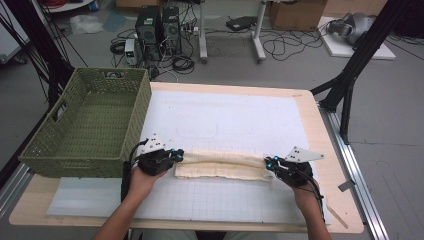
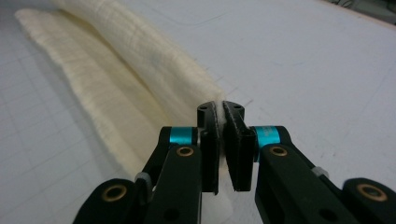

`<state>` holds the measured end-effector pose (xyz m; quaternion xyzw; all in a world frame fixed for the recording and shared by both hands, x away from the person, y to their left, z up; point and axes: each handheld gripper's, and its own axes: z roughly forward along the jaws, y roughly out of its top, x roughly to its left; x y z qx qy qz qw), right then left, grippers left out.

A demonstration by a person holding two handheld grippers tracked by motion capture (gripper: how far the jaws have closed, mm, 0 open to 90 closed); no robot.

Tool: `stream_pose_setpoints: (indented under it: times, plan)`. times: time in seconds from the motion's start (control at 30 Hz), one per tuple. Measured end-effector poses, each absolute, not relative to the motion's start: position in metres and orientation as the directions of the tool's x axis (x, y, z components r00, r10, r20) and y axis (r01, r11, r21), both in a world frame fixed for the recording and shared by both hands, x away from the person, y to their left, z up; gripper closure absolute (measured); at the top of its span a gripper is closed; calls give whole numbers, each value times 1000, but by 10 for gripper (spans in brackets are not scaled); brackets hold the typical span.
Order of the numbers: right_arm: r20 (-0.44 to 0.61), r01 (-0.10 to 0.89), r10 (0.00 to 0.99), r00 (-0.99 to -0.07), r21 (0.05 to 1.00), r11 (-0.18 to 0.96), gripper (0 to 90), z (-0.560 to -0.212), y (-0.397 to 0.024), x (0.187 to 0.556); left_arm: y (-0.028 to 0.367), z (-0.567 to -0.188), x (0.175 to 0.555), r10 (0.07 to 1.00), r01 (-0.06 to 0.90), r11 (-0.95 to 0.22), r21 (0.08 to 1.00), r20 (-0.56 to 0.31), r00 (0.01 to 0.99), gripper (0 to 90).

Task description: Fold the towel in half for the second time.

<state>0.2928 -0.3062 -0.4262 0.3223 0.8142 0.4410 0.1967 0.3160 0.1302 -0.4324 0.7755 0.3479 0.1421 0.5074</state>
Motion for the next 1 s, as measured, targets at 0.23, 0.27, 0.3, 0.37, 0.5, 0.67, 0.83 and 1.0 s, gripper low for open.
stream_pose_setpoints:
  times: [0.23,0.27,0.3,0.37,0.5,0.67,0.83,1.0]
  plan:
    - [-49,336,665,-745,834,438,852,-428,-307,284,133,-437,313,681,430,-244,869,-161,714,788]
    - [-52,333,660,-749,832,443,852,-429,-307,283,134,-436,313,687,438,-224,871,-178,705,709]
    - [-48,339,658,-752,828,447,852,-430,-307,282,135,-434,314,692,449,-188,873,-206,691,598]
    - [-53,332,648,-760,825,457,852,-431,-308,280,138,-427,314,698,438,-137,888,-227,679,488]
    - [-61,327,633,-772,816,477,852,-431,-308,278,137,-414,316,688,384,-101,918,-214,693,446]
    - [-58,330,622,-781,807,490,852,-432,-308,276,131,-415,322,683,394,-109,913,-219,697,470]
    - [-57,341,617,-785,792,507,852,-433,-308,274,117,-432,326,669,453,-214,865,-208,713,560]
    - [-49,345,633,-773,805,483,818,-431,-312,273,110,-445,320,665,455,-295,841,-161,729,613]
